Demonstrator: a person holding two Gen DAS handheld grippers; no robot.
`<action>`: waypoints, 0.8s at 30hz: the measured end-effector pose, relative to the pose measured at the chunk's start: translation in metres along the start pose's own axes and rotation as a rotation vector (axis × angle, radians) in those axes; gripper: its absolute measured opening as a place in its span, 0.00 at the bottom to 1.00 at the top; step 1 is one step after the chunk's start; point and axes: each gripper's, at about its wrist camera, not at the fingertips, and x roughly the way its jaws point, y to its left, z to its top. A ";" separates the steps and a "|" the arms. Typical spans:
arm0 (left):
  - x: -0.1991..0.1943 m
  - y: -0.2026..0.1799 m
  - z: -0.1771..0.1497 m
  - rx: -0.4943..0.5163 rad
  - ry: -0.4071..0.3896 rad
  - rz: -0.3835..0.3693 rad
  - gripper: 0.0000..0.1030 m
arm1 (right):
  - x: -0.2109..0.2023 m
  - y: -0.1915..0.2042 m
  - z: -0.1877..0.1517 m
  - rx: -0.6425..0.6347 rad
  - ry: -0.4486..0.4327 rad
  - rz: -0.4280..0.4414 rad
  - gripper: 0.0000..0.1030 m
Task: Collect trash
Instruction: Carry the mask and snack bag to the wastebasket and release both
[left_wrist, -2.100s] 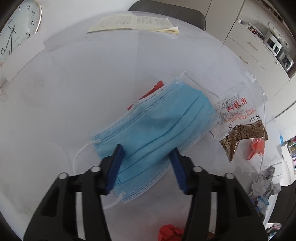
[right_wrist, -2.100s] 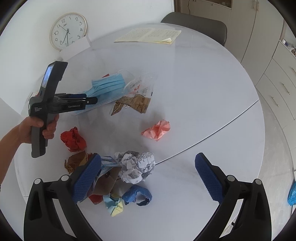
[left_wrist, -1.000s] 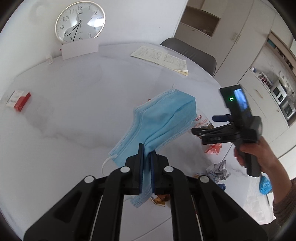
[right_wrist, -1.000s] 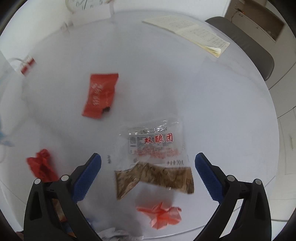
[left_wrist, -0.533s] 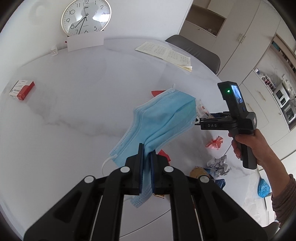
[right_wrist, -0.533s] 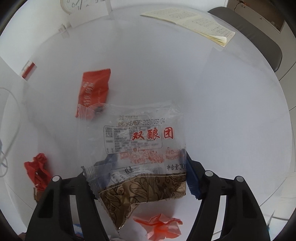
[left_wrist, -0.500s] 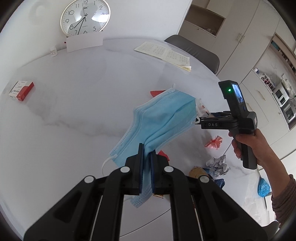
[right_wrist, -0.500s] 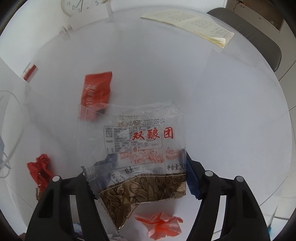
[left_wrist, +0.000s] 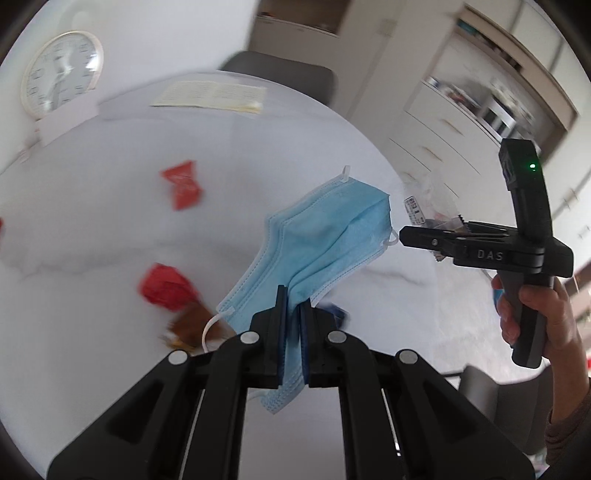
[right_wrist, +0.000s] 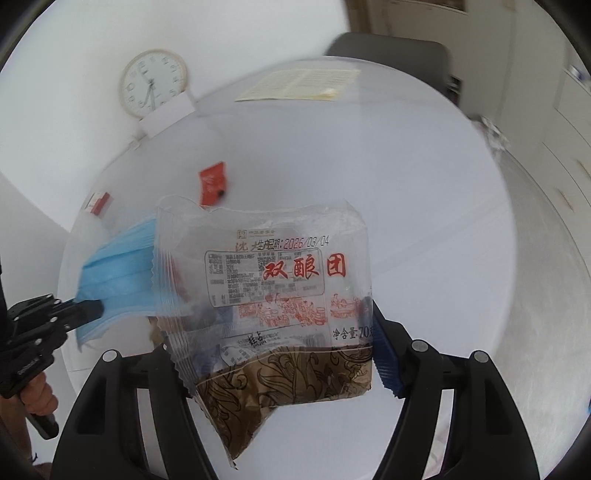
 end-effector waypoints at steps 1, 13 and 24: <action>0.005 -0.017 -0.004 0.025 0.017 -0.028 0.06 | -0.012 -0.012 -0.016 0.034 0.002 -0.018 0.70; 0.068 -0.182 -0.051 0.360 0.200 -0.225 0.06 | -0.094 -0.125 -0.162 0.365 0.001 -0.204 0.71; 0.152 -0.265 -0.084 0.488 0.396 -0.238 0.06 | -0.109 -0.184 -0.216 0.514 -0.020 -0.260 0.71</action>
